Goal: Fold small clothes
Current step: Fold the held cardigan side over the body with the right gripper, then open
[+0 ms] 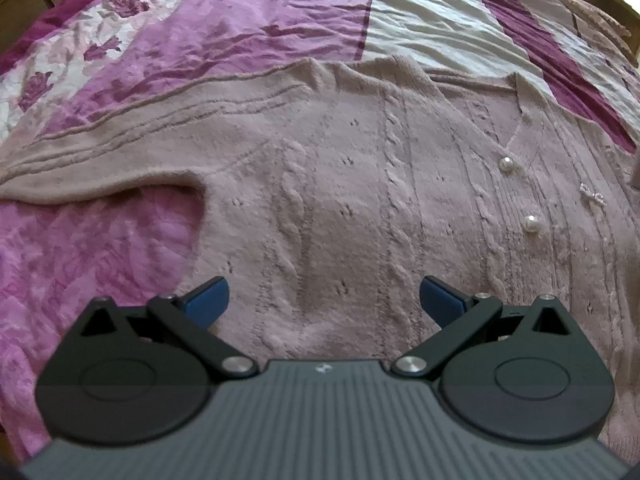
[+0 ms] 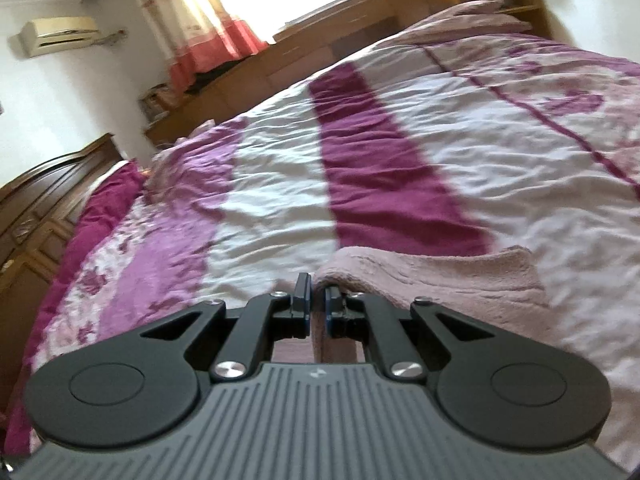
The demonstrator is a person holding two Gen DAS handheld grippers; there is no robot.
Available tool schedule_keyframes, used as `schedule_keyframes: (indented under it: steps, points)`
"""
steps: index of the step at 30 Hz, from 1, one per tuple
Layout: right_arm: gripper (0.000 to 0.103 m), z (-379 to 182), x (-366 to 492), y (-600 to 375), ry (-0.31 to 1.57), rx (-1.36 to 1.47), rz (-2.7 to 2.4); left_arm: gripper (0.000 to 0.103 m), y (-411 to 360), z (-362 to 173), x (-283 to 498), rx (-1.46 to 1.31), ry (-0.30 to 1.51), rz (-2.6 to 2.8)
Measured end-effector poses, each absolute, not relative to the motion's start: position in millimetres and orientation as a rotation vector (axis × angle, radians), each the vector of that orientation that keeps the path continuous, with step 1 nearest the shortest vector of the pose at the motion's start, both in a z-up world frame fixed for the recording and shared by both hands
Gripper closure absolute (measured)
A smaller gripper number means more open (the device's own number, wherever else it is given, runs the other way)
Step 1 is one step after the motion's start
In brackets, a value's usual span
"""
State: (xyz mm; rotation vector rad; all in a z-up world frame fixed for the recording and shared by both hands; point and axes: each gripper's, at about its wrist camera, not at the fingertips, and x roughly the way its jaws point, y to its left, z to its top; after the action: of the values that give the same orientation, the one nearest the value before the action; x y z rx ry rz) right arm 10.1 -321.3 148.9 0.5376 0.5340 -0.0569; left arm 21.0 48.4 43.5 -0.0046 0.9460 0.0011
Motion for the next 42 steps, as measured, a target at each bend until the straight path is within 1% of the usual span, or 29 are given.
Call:
schedule_keyframes:
  steps: [8,13,17,26,30,31,32,33,34,35,36,37,38,42]
  points:
    - [0.096,173,36,-251,0.514,0.537,0.08,0.0,58,56,23,0.007,0.906,0.004]
    - [0.097,172,50,-209,0.532,0.546,0.147,0.0,69,58,26,-0.017,0.903,0.022]
    - [0.096,152,60,-182,0.587,0.557,0.177,0.0,76,58,25,-0.02,0.895,0.034]
    - [0.096,81,70,-154,0.748,0.57,0.188,0.0,81,54,26,-0.008,0.9,0.04]
    - [0.095,64,71,-151,0.782,0.588,0.203,0.0,80,53,26,-0.003,0.901,0.039]
    - [0.094,61,71,-149,0.788,0.591,0.207,0.0,80,53,26,-0.003,0.902,0.038]
    - [0.086,59,71,-149,0.802,0.596,0.214,0.0,80,53,26,-0.002,0.902,0.037]
    - [0.082,57,71,-148,0.814,0.603,0.222,0.0,79,53,26,-0.002,0.901,0.036]
    - [0.069,55,71,-147,0.824,0.605,0.224,0.0,79,53,26,0.0,0.9,0.035]
    - [0.053,55,69,-146,0.831,0.6,0.224,0.0,79,53,27,0.001,0.9,0.034]
    - [0.046,55,67,-145,0.831,0.594,0.226,0.0,79,53,27,0.001,0.9,0.033]
    - [0.036,57,64,-144,0.824,0.588,0.23,0.0,80,53,26,0.001,0.898,0.031]
    - [0.032,59,61,-144,0.816,0.581,0.235,0.0,80,53,26,0.0,0.897,0.029]
    - [0.029,70,49,-143,0.808,0.554,0.259,0.0,81,54,27,-0.004,0.893,0.027]
